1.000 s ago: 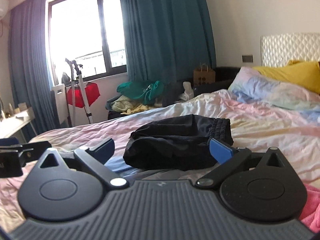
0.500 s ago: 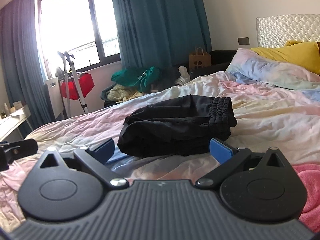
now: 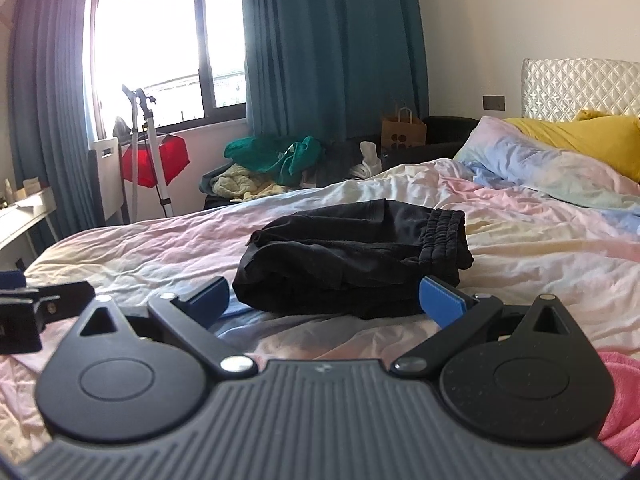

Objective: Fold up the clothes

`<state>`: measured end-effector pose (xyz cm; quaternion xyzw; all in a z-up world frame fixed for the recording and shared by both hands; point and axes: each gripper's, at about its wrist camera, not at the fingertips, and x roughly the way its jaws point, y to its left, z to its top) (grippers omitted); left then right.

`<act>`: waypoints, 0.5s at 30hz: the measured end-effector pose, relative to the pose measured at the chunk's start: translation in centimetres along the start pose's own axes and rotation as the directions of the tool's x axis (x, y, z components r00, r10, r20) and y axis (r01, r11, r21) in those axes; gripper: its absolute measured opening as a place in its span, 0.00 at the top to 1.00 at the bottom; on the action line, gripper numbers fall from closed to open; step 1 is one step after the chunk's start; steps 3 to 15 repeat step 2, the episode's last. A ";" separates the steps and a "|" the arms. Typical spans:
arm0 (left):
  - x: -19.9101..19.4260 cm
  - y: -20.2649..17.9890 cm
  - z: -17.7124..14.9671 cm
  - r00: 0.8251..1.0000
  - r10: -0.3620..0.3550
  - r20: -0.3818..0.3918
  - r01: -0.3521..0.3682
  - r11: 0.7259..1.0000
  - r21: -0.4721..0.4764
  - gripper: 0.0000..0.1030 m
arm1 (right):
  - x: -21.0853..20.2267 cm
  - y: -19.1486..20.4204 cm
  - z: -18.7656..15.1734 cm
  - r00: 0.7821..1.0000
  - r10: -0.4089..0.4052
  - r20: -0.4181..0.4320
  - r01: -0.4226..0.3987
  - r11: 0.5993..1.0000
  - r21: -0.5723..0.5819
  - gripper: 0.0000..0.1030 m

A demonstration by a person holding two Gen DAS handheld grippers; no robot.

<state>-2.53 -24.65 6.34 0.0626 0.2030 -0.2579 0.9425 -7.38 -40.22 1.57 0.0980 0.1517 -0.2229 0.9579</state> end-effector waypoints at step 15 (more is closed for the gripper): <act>-0.1 0.0 0.0 1.000 -0.001 0.002 0.001 1.000 -0.003 0.00 | 0.0 0.0 0.0 1.000 -0.001 -0.003 0.001 1.000 -0.001 0.00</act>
